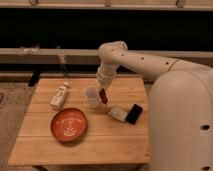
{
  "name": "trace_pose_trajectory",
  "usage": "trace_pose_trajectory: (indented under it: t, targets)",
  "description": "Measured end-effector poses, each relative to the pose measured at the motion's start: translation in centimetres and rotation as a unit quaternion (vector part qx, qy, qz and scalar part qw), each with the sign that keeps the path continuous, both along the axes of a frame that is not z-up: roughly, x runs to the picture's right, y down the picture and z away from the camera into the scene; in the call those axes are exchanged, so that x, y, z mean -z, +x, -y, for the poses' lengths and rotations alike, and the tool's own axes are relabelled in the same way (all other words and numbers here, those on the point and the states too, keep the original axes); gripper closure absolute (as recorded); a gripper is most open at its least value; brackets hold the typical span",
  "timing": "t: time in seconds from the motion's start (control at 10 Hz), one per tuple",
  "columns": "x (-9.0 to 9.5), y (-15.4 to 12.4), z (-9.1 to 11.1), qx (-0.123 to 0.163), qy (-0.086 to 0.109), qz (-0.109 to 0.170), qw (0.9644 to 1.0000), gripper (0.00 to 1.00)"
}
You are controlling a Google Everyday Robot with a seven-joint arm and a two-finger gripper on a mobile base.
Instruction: Place the pepper in the ceramic cup
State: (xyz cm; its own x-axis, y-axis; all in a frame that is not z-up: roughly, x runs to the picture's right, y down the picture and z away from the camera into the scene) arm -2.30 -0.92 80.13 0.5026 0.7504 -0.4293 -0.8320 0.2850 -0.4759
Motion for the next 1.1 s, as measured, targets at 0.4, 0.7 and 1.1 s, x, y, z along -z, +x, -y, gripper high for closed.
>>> trace_pose_trajectory:
  t: [0.4, 0.7, 1.1]
  targets:
    - [-0.1, -2.0, 2.7, 0.001, 0.02, 0.017, 0.9996, 1.0]
    - [-0.5, -4.0, 4.1, 0.006, 0.032, 0.031, 0.999, 1.0]
    - [-1.4, -5.6, 4.8, 0.003, 0.042, 0.042, 0.9982, 0.99]
